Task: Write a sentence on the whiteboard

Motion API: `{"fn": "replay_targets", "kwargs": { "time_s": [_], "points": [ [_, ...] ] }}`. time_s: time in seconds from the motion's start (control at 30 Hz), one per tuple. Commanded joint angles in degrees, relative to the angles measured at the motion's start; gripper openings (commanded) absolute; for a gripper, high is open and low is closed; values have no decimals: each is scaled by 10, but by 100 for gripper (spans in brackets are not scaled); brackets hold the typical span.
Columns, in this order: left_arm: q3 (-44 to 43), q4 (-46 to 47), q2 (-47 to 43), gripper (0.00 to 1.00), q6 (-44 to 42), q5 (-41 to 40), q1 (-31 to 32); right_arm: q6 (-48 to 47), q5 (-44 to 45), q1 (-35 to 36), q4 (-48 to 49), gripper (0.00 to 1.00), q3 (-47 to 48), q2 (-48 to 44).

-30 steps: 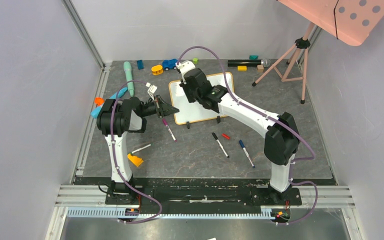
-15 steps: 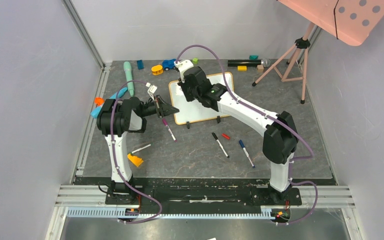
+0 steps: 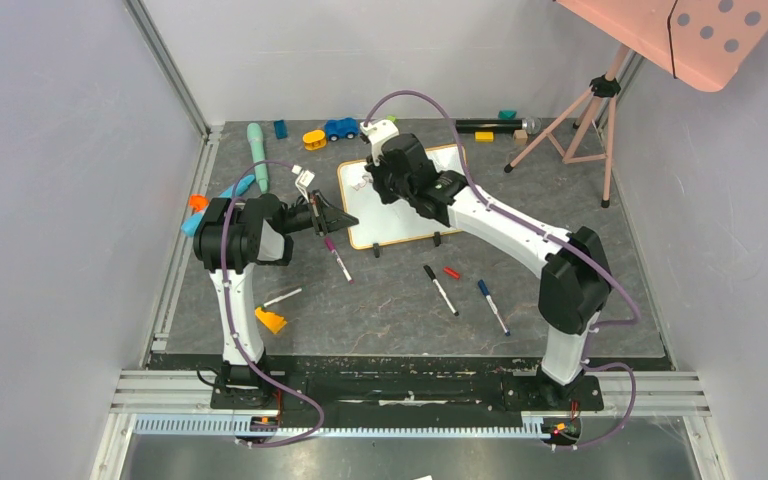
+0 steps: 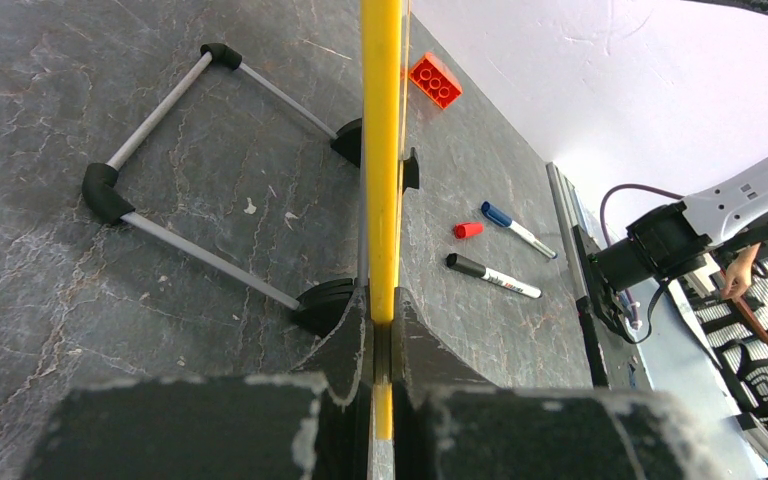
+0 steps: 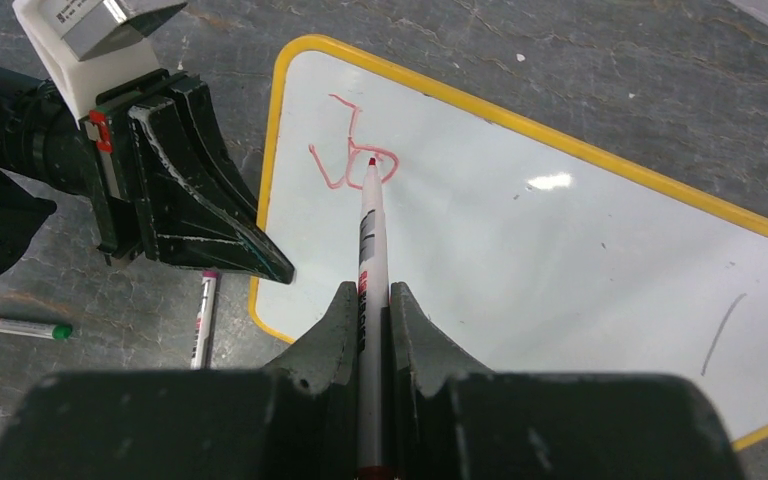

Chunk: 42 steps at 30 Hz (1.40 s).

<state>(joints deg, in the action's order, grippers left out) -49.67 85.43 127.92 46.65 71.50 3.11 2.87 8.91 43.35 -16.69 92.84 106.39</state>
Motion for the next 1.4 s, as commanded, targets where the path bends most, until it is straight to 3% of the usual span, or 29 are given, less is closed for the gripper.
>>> {"fn": "replay_targets", "kwargs": {
  "time_s": [0.0,0.97,1.37],
  "points": [
    [2,38,10,2,-20,43,12,-11,3,-8,44,0,-24,-49],
    [1,38,11,2,-18,44,12,-16,29,-14,20,0,15,6],
    [1,38,11,2,-18,43,12,-13,46,-16,7,0,-31,-16]
  ]
}}
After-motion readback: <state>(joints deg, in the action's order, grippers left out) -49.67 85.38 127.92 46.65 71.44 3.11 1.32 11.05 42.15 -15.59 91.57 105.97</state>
